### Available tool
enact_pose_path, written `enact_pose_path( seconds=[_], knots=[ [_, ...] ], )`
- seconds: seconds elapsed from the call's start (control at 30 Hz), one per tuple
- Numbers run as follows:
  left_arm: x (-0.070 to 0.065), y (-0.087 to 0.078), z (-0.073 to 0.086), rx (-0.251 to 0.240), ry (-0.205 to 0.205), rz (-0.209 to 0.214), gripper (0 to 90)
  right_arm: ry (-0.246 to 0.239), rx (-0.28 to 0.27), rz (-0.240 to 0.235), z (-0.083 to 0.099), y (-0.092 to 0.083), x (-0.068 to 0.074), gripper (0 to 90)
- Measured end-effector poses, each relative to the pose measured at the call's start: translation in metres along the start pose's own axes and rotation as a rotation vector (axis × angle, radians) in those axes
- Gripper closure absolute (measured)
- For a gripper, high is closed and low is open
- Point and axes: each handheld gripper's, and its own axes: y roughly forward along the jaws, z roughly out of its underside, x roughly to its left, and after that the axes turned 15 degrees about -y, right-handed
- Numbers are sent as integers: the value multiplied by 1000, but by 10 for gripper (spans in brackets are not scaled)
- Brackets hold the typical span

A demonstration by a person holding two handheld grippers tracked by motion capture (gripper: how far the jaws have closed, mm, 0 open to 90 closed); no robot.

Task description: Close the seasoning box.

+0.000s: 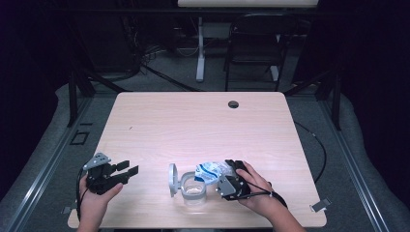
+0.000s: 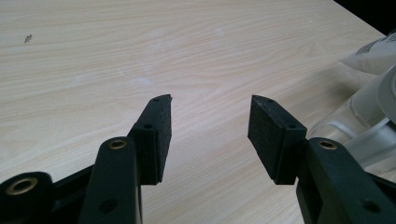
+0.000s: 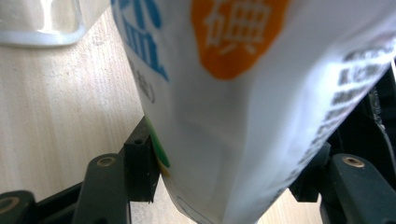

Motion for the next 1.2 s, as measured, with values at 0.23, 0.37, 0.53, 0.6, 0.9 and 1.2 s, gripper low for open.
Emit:
enact_pose_path(
  seconds=[0.23, 0.37, 0.53, 0.6, 0.9, 1.2],
  knots=[
    [0, -1, 0, -1, 3, -1, 502, -31, 0, 22, -1, 0, 0, 396],
    [0, 0, 0, 0, 1, 0, 502, -45, 3, 29, -1, 0, 0, 397],
    [0, 0, 0, 0, 0, -1, 502, -92, 30, 40, -2, -2, -3, 397],
    [0, 0, 0, 4, 1, -1, 502, -101, 27, 42, -2, -2, -3, 397],
    [0, 0, 0, -1, 1, -2, 502, -147, 23, 51, -3, -5, -3, 398],
    [1, 0, 1, 5, 0, -4, 502, -191, 50, 65, -5, -8, -5, 400]
  ],
)
